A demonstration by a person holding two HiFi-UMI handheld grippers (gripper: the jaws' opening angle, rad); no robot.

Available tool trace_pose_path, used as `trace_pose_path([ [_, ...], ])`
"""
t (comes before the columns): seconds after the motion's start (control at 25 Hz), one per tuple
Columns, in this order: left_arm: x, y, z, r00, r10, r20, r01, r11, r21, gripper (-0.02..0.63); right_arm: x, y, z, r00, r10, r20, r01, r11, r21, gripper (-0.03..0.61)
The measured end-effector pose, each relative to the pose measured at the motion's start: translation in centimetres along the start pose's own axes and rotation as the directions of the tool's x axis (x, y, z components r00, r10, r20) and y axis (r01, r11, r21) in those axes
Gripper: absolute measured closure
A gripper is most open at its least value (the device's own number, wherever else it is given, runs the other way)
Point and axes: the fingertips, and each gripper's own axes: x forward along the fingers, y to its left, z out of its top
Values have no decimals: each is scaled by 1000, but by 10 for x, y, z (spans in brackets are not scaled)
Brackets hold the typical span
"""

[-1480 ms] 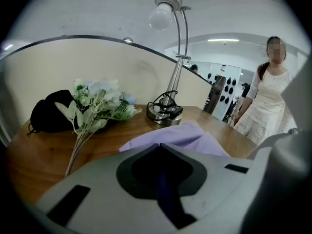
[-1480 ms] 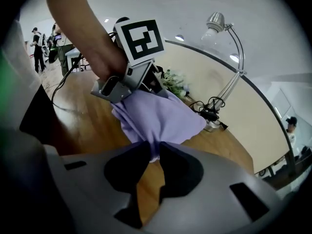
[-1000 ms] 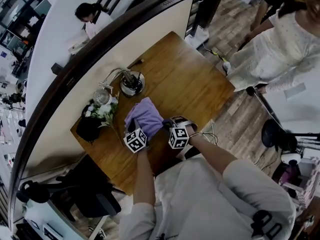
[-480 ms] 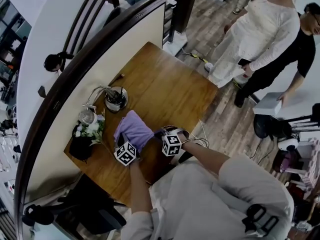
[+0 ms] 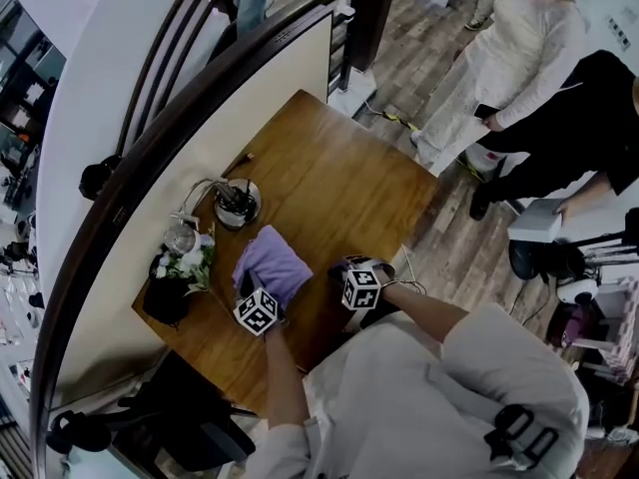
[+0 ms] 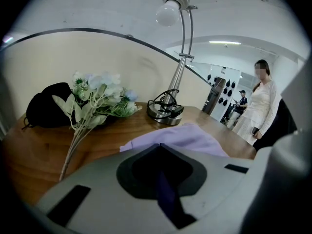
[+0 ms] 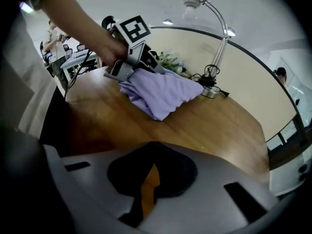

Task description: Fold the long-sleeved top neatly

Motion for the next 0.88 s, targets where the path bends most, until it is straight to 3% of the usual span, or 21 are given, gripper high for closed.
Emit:
trace_pose_path([
  [0.12, 0, 0, 1, 1000, 1, 2, -1, 1000, 3, 588, -1, -17, 19, 998, -20, 54, 15, 994, 105, 571],
  [0.28, -1, -2, 2, 1000, -7, 2, 7, 1000, -3, 588, -3, -36, 56, 987, -38, 154, -7, 960, 281, 571],
  [0.56, -7, -7, 1, 1000, -19, 0, 19, 1000, -19, 588, -4, -52, 136, 951, -87, 297, -27, 933, 358, 571],
  [0.72, -13, -3, 2, 1000, -19, 0, 19, 999, -36, 589, 8, -46, 189, 921, -79, 381, -66, 932, 355, 571],
  [0.8, -12, -2, 5, 1000, -27, 5, 27, 998, -51, 589, 25, -46, 201, 920, -74, 384, -75, 931, 358, 571],
  [0.88, -9, -1, 6, 999, -43, 11, 44, 997, -71, 589, 45, -47, 195, 939, -64, 338, -70, 927, 370, 571],
])
